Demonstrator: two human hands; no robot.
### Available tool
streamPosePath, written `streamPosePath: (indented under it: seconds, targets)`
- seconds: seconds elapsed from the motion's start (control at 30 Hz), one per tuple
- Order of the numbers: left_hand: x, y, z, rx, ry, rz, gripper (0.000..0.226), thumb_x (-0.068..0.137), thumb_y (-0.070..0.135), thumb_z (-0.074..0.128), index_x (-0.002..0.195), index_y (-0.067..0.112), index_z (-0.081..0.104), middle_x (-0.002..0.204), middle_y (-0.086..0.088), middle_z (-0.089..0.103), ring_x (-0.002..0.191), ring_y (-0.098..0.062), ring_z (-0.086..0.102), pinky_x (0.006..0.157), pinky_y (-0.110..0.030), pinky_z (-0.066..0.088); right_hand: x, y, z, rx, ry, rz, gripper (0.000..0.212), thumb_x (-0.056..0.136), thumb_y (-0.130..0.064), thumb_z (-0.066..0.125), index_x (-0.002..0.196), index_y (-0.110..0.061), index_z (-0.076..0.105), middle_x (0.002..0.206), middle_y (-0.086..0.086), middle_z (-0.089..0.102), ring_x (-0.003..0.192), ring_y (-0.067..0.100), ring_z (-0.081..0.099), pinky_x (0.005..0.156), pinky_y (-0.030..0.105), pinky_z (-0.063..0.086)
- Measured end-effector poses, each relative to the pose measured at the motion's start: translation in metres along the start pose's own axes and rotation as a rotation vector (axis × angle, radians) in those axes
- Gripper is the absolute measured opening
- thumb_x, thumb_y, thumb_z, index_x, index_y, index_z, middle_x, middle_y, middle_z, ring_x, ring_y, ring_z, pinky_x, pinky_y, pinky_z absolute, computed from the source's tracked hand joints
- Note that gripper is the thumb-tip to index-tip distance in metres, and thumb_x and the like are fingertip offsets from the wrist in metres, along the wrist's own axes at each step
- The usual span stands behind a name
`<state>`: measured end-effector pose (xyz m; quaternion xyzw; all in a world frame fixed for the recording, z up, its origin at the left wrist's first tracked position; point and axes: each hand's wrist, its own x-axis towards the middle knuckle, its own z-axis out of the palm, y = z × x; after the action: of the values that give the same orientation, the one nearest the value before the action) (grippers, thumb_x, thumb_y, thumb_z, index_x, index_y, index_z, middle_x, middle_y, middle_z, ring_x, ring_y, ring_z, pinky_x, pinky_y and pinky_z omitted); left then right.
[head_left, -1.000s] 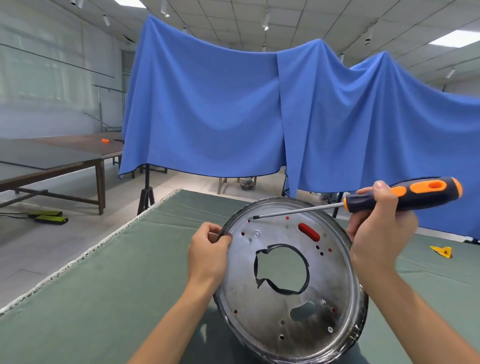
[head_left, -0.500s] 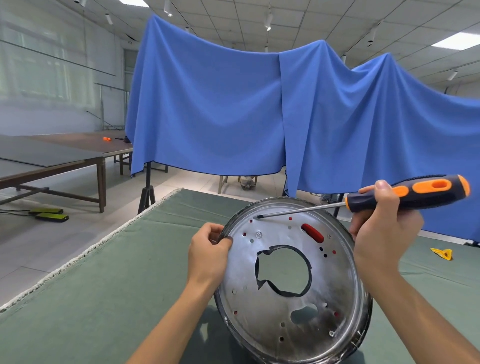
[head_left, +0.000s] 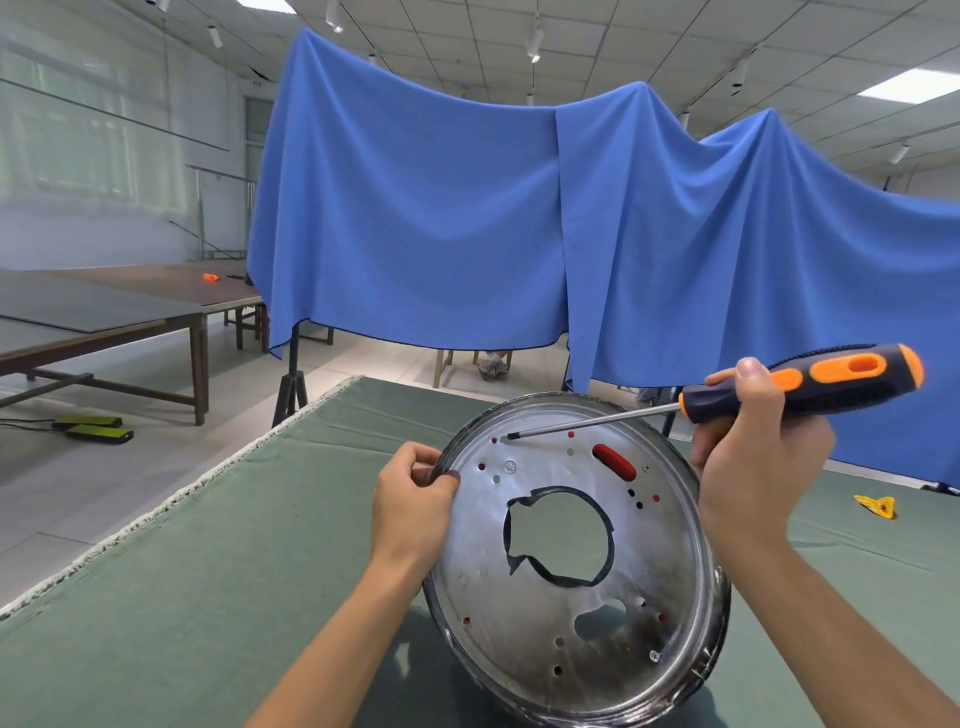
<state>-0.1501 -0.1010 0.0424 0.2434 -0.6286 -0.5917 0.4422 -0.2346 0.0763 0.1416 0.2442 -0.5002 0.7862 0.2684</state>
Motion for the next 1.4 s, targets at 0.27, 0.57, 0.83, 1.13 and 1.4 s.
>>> streamPosePath:
  seconds: [0.27, 0.57, 0.83, 1.13, 1.4]
  targets:
    - [-0.002, 0.0, 0.0, 0.008, -0.002, 0.008, 0.008, 0.081, 0.003, 0.063, 0.078, 0.009, 0.059, 0.062, -0.002, 0.06, 0.059, -0.019, 0.05, 0.06, -0.034, 0.043, -0.004, -0.001, 0.007, -0.001, -0.039, -0.019, 0.029, 0.084, -0.03, 0.052, 0.063, -0.01, 0.056, 0.04, -0.005, 0.051, 0.027, 0.011, 0.039, 0.035, 0.016, 0.03]
    - [-0.004, 0.004, 0.0, 0.075, 0.017, 0.023, 0.009, 0.081, 0.004, 0.061, 0.078, 0.012, 0.057, 0.063, 0.001, 0.059, 0.058, -0.017, 0.05, 0.057, -0.032, 0.043, -0.008, -0.012, 0.014, -0.038, -0.124, -0.075, 0.034, 0.077, -0.042, 0.055, 0.059, -0.013, 0.056, 0.038, -0.003, 0.048, 0.03, 0.012, 0.042, 0.037, 0.016, 0.033]
    - [-0.004, 0.005, 0.001, 0.113, 0.034, -0.004, 0.009, 0.082, 0.007, 0.059, 0.078, 0.014, 0.056, 0.067, -0.001, 0.06, 0.061, -0.019, 0.051, 0.057, -0.031, 0.042, -0.01, -0.02, 0.026, -0.199, -0.215, -0.165, 0.038, 0.076, -0.048, 0.055, 0.057, -0.016, 0.057, 0.041, -0.003, 0.05, 0.047, 0.026, 0.049, 0.054, 0.038, 0.042]
    - [-0.003, 0.006, -0.001, 0.127, 0.032, -0.053, 0.008, 0.08, 0.007, 0.058, 0.081, 0.015, 0.056, 0.074, -0.004, 0.061, 0.068, -0.025, 0.055, 0.062, -0.033, 0.045, -0.018, -0.029, 0.036, -0.285, -0.309, -0.272, 0.023, 0.079, -0.046, 0.053, 0.063, -0.032, 0.063, 0.042, -0.012, 0.053, 0.043, 0.015, 0.049, 0.05, 0.035, 0.044]
    - [0.0, 0.005, -0.001, 0.146, 0.051, -0.087, 0.008, 0.08, 0.007, 0.058, 0.082, 0.015, 0.056, 0.077, -0.004, 0.061, 0.072, -0.027, 0.056, 0.067, -0.038, 0.048, -0.027, -0.023, 0.033, -0.276, -0.33, -0.248, 0.046, 0.077, -0.049, 0.053, 0.059, -0.006, 0.052, 0.046, 0.007, 0.049, 0.046, 0.028, 0.047, 0.05, 0.037, 0.04]
